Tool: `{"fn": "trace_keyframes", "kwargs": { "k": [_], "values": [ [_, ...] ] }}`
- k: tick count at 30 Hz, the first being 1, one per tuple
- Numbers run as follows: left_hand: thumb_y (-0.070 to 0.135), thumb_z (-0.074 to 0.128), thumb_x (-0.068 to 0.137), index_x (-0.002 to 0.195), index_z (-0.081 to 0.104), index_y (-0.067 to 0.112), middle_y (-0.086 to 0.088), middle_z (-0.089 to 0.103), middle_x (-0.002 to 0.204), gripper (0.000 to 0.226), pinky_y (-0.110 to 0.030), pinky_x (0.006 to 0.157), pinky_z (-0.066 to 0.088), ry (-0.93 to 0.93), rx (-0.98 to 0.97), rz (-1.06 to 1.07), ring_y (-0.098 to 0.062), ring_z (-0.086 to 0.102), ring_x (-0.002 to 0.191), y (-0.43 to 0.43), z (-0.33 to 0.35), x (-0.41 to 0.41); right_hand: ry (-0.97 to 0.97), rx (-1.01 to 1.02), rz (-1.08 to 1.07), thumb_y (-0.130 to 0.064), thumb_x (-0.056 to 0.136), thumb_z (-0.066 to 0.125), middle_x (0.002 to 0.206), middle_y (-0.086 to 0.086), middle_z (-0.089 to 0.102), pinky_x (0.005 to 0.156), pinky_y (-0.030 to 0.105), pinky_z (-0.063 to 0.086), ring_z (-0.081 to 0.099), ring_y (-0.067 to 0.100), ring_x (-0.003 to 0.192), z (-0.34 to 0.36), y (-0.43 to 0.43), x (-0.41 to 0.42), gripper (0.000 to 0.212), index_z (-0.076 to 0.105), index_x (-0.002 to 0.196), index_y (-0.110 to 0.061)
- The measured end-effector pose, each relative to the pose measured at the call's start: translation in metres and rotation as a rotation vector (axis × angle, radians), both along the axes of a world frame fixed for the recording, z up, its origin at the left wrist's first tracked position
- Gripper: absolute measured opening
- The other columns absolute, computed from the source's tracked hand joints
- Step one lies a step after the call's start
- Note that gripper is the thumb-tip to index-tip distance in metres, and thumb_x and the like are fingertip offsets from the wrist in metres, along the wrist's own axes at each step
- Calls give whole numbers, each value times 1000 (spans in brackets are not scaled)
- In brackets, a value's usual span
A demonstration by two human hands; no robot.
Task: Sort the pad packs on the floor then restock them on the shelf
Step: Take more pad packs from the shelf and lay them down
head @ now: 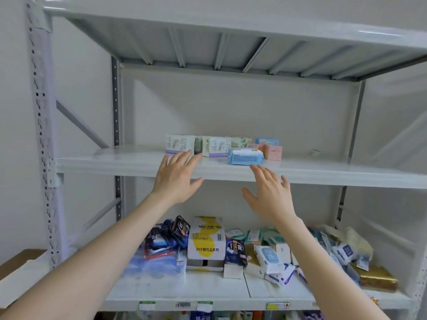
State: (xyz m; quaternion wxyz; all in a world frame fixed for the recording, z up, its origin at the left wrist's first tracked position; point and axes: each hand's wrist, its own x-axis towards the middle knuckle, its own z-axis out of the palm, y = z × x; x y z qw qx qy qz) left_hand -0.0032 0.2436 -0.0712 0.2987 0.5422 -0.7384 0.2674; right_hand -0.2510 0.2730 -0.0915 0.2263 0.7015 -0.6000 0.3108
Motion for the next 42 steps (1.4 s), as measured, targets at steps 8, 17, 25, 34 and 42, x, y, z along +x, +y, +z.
{"fn": "trace_keyframes", "kwargs": {
  "k": [8,17,25,34,42],
  "values": [
    [53,55,88,148,30,28,2,31,155,70,-46,116,18,75,-4,6,-21,23,145,-68,37,16,-59,-23,185,-51,90,50,150,-4,40,111,47,28,36,21,136,50,-84,1,65,30,147,-27],
    [53,71,79,149,30,30,5,36,152,84,-35,109,29,151,227,-160,-19,33,139,-176,98,58,-113,209,353,-49,86,64,150,-1,40,111,47,31,39,24,135,113,-188,8,74,26,148,-32],
    [44,79,74,148,33,28,6,35,153,88,-28,111,25,108,402,-156,-13,31,140,-265,136,77,-71,421,455,-45,81,72,146,-3,45,111,39,35,45,18,130,159,-289,8,77,33,145,-32],
    [52,80,69,146,33,40,11,31,153,91,-34,113,26,139,624,-32,-15,29,141,-351,132,92,73,554,453,-46,78,74,148,-5,41,113,43,33,42,16,133,172,-388,12,79,33,144,-33],
    [51,79,72,142,43,30,12,45,139,82,-28,107,34,105,670,22,-10,42,127,-376,128,103,207,651,430,-48,78,74,146,-6,42,112,33,31,40,13,133,168,-427,18,83,31,147,-31]
  ]
}}
